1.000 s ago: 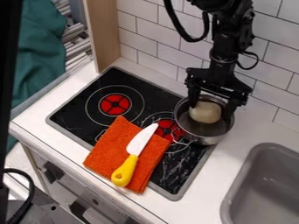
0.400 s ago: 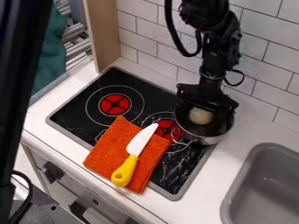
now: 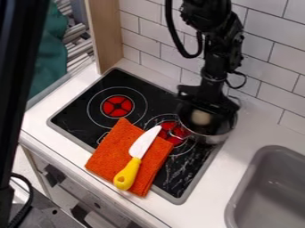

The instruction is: Sortez la chose dans le pot et deplacez -la à gauche du bruleur

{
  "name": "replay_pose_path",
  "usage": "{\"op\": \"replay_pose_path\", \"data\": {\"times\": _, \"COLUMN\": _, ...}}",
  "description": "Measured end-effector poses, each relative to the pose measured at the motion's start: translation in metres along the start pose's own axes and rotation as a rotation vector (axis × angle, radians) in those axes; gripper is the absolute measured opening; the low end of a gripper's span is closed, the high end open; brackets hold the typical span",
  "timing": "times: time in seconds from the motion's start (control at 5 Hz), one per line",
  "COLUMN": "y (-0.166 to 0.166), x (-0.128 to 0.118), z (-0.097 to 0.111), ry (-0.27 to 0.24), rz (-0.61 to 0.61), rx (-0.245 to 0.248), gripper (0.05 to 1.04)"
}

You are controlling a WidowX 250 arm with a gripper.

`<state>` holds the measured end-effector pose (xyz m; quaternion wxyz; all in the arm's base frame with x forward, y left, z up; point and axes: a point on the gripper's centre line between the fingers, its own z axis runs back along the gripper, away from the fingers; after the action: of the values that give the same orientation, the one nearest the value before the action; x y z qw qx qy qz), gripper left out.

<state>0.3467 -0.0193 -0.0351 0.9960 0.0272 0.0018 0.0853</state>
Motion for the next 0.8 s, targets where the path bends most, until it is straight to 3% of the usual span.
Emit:
{"op": "replay_pose_path", "data": {"times": 0.2, "y": 0.001, "x": -0.001, "z": 0.041, "ry": -0.099, "rz": -0.007, "rx": -0.001, "gripper": 0.763}}
{"op": "replay_pose_path", "data": {"times": 0.4, "y": 0.026, "x": 0.000, "z": 0.070, "ry": -0.161, "rz": 0.092, "rx": -0.023, "gripper": 0.763}}
{"op": "replay_pose_path", "data": {"times": 0.6, "y": 0.080, "x": 0.006, "z": 0.063, "ry": -0.127, "rz": 0.276, "rx": -0.052, "gripper": 0.763}}
{"op": "replay_pose_path", "data": {"times": 0.8, "y": 0.105, "x": 0.007, "z": 0.027, "ry": -0.038, "rz": 0.329, "rx": -0.071, "gripper": 0.763}}
